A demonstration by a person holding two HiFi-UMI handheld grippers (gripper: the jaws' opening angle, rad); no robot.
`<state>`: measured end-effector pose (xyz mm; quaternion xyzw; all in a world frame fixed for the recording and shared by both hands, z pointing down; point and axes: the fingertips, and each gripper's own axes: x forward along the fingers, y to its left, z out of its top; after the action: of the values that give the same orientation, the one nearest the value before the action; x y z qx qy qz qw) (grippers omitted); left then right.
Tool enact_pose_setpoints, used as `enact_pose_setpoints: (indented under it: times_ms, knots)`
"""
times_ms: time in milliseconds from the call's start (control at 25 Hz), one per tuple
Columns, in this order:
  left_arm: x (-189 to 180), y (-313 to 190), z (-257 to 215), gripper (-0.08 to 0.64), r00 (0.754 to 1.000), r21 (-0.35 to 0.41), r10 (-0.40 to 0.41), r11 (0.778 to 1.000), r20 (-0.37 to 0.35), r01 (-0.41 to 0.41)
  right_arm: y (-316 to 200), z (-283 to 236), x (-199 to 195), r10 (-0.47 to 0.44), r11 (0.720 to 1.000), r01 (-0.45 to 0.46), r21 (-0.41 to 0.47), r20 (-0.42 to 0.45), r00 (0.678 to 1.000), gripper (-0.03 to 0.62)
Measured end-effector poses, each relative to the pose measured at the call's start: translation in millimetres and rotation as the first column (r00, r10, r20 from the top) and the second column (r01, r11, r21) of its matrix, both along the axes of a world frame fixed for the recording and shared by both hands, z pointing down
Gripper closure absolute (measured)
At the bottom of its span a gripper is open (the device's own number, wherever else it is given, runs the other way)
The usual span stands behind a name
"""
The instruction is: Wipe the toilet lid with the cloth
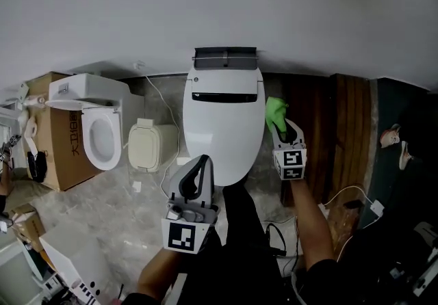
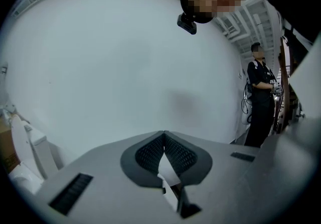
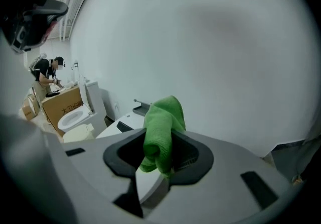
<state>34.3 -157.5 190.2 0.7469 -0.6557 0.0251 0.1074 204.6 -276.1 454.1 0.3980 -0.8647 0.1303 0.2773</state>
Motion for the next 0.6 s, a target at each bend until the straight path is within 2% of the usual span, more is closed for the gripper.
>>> enact_pose_setpoints:
  times_ms: [280, 440, 600]
  knots:
    - [-5.6, -21.9, 59.4, 0.551, 0.999, -0.031, -0.034, 0.999, -0.012, 0.034, -49.6, 94.8, -7.3, -0.069, 0.998, 0.067, -0.019, -0.091, 0.993, 0.456]
    - [-6.0, -29.4, 87.3, 0.551, 0.998, -0.041, -0.049, 0.998, -0.041, 0.047, -70.9, 131.6, -18.0, -0.119, 0.993, 0.119, -0.008, -0.151, 0.981, 0.456]
    - [-7.1, -32.4, 109.1, 0.551, 0.998, -0.037, -0.052, 0.998, -0.04, 0.05, -90.0, 164.2, -23.5, -0.16, 0.985, 0.17, 0.021, -0.242, 0.957, 0.456]
